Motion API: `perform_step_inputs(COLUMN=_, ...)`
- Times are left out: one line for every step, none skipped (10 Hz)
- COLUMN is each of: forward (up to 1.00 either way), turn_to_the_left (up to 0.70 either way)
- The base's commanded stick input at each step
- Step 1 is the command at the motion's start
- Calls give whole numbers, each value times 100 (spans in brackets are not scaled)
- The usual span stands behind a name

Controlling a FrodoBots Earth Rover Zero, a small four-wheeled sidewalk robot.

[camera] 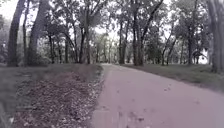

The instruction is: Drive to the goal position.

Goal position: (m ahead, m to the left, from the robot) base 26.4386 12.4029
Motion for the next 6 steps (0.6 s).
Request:
perform_step_inputs(forward=69, turn_to_the_left=0)
perform_step_inputs(forward=69, turn_to_the_left=0)
perform_step_inputs(forward=69, turn_to_the_left=0)
perform_step_inputs(forward=68, turn_to_the_left=0)
perform_step_inputs(forward=69, turn_to_the_left=0)
perform_step_inputs(forward=68, turn_to_the_left=0)
